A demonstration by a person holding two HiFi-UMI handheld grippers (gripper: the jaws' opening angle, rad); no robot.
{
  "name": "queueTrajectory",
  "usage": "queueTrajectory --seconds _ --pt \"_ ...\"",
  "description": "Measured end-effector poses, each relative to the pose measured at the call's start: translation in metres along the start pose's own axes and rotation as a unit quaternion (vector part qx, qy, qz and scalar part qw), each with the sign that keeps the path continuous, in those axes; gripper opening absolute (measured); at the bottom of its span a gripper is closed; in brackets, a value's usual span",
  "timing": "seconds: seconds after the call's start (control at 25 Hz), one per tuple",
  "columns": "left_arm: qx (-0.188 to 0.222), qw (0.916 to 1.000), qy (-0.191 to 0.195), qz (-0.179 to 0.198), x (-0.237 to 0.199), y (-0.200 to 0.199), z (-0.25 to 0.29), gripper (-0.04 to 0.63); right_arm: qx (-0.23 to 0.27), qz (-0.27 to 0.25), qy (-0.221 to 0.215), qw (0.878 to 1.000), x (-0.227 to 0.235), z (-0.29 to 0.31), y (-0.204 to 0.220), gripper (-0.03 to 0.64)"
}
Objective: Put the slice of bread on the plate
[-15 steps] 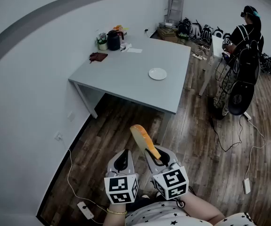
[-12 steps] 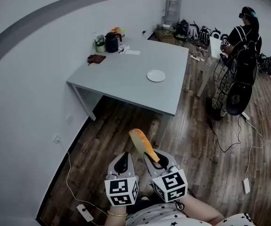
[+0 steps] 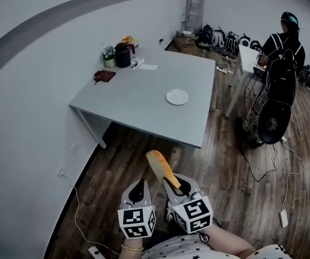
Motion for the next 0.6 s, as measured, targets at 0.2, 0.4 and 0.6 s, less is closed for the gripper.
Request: queueTrajectory --seconds 0.2,0.4,0.6 --pt "0.007 0.9998 0.011 0.012 -0.002 -0.043 0.077 0.009 0.000 0.011 0.017 1.000 0.062 0.054 -0.030 0.084" --pt "0.018 0.9992 0.028 0.020 0.008 -0.083 0.157 0.009 0.003 0.015 0.038 0.999 0.128 0.096 -0.056 0.084" --pt "0.012 0.9980 0.061 0.011 0.022 -0.104 0.224 0.009 0.008 0.030 0.066 0.997 0.186 0.125 -0.071 0.084"
Point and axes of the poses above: the fingertips, and each gripper's own axes: z forward along the fingers, x to its right, y out of its underside, the point moved 10 cm from there along -z, backward along the fingers, and after that the axes turned 4 degrees about -y, right-handed, at the moved point
